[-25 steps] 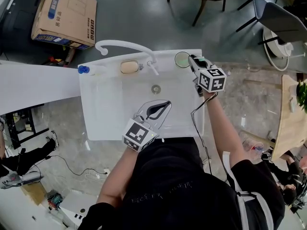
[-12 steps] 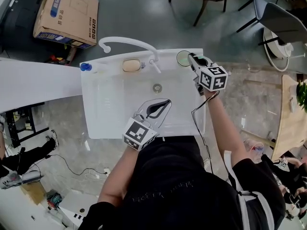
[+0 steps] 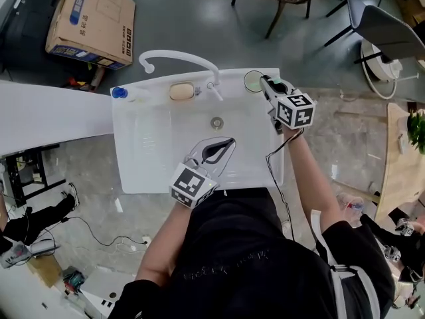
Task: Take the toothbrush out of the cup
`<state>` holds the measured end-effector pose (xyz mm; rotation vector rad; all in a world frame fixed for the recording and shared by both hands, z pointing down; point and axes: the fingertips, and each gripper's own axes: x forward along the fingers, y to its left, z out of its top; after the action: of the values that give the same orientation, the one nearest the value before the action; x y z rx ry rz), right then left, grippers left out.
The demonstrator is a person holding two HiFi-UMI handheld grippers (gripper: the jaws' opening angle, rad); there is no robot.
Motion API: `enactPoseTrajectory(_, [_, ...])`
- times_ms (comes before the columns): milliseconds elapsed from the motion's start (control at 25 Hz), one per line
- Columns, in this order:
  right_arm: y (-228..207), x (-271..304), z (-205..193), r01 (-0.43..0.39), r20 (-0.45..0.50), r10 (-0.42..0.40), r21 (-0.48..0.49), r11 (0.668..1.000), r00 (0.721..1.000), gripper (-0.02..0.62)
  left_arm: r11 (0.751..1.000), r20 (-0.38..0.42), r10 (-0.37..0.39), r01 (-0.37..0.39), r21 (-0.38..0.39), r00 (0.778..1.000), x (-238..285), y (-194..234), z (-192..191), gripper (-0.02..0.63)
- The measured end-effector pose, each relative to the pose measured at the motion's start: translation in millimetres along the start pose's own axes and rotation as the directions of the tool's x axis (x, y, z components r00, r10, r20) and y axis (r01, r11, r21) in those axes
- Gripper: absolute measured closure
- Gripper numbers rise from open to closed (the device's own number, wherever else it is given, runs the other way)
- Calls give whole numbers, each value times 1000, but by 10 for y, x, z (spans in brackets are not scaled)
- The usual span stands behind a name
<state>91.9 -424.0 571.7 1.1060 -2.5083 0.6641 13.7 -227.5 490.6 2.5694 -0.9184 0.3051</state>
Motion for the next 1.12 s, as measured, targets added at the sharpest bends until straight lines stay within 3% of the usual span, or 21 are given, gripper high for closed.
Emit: enactPoseTrajectory(1120, [337,-752,380,71,122,-67,-30,997,990,552,999,-9,-46,46,29,999,-282,-8,-152,600])
